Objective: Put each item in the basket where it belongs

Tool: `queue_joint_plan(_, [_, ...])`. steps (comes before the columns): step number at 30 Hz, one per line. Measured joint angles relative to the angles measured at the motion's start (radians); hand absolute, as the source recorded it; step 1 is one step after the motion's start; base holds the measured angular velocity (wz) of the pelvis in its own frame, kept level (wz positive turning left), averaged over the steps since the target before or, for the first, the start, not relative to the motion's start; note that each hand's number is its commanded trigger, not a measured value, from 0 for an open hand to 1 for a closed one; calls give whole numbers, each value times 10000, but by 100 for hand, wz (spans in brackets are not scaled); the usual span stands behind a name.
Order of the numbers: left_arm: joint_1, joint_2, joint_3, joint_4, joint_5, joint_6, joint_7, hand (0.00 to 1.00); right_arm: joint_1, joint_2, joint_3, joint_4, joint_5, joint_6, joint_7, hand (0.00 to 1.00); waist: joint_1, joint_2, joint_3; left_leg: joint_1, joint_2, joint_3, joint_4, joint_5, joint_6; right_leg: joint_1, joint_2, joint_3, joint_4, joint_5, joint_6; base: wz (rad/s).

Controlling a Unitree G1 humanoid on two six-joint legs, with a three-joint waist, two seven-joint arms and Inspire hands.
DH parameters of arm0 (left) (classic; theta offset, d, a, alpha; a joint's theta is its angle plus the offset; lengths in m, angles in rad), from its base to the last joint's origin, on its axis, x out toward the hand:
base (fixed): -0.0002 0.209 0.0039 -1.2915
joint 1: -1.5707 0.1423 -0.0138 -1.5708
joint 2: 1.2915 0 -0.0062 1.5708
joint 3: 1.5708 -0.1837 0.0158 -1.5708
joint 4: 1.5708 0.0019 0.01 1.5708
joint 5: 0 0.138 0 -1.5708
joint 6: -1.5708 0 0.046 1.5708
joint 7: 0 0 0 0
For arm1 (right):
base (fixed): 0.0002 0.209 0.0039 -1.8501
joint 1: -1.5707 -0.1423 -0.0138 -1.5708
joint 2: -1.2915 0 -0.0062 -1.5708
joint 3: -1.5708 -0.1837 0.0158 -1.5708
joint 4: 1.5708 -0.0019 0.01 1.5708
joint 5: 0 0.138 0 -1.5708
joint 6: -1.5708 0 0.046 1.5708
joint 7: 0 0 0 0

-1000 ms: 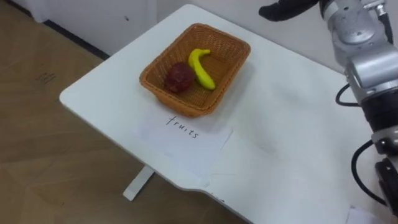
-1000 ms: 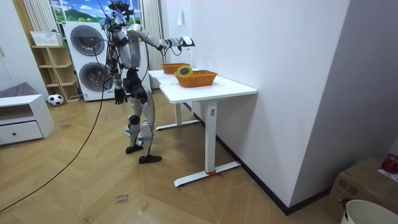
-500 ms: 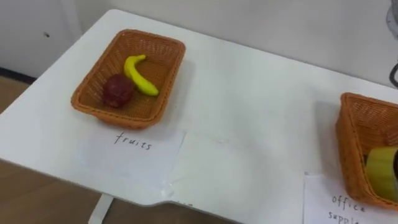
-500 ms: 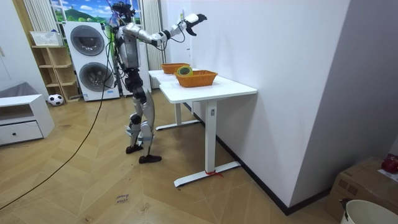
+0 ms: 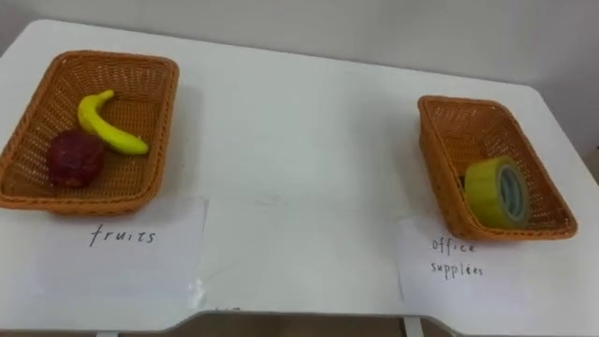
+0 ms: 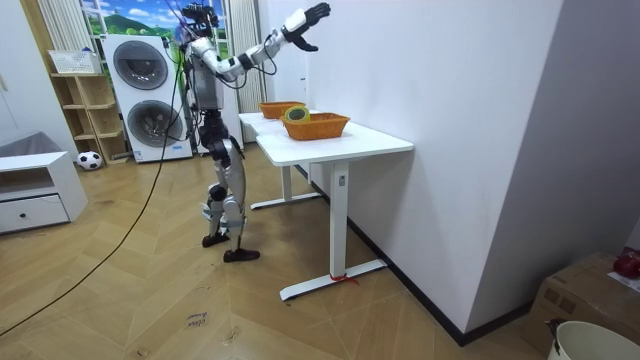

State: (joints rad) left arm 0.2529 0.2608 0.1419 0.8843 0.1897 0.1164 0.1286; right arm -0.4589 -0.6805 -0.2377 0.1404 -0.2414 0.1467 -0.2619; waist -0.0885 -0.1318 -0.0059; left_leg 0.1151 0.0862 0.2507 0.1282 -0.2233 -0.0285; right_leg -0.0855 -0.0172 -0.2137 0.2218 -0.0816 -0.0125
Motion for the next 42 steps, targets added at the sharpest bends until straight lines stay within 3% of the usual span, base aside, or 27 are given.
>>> queue_joint_plan(3, [122,-21,8,80,-3,-154,111,0,964,0,-641,-3,14,-198,-786,0,-108,-82,-57,27,55,110,18,-25,-44,-31,87,174,-2,-7,-18,-12])
queue_joint_plan(6, [159,-41,-19,180,-35,-284,180,0,1746,1,-1148,-8,279,-589,-1785,0,-276,-77,-53,65,63,143,11,-49,-65,-15,101,165,-10,-2,-25,-6])
queue_joint_plan(11, [211,-82,-73,296,-331,-391,397,0,3072,13,-2103,-23,1253,-1151,-3527,0,-481,13,12,213,75,207,-101,-71,-68,129,141,187,-82,-3,-25,-2])
queue_joint_plan(15, [141,-201,-70,294,-320,-366,597,0,3891,141,-2943,-54,2413,-1332,-4470,0,-520,100,62,236,76,241,-124,-74,-71,125,176,260,-129,3,-34,-4])
queue_joint_plan(18, [141,-266,-70,302,-367,-339,759,0,4340,526,-3557,39,3349,-1446,-5186,0,-574,209,94,236,82,234,-142,-77,-76,135,191,257,-167,2,-34,0])
queue_joint_plan(20, [133,-316,-69,294,-452,-336,896,0,4769,966,-3811,85,3995,-1453,-5649,0,-714,249,74,221,81,231,-150,-77,-76,126,190,247,-191,1,-33,0])
queue_joint_plan(22, [126,-325,-72,289,-495,-336,1017,0,5173,1154,-3819,260,4445,-1453,-5941,0,-743,264,66,223,79,231,-151,-77,-77,129,188,249,-191,-9,-32,0])
queue_joint_plan(28, [131,-431,-69,259,-475,-226,1152,0,5402,1866,-4554,1679,6093,-1499,-6692,0,-1089,279,61,133,66,130,-134,-80,-72,100,154,198,-191,-65,-24,5])
queue_joint_plan(33, [256,-507,34,66,-478,-114,1045,0,5980,2292,-4987,2766,7300,-1515,-7027,0,-1089,389,-8,108,70,87,-151,-79,-74,61,176,234,-189,-121,-30,-1])
queue_joint_plan(37, [253,-516,23,66,-475,-95,1045,0,6230,3049,-4988,2924,7440,-1518,-7143,0,-1105,501,-53,170,57,143,-151,-79,-75,53,200,403,-168,-120,-30,-7])
queue_joint_plan(42, [293,-526,-14,-42,-480,-88,1048,0,6702,3614,-4906,3581,8197,-1735,-7103,0,-1097,613,21,244,46,76,-160,-80,-75,153,212,524,-151,-176,3,4])
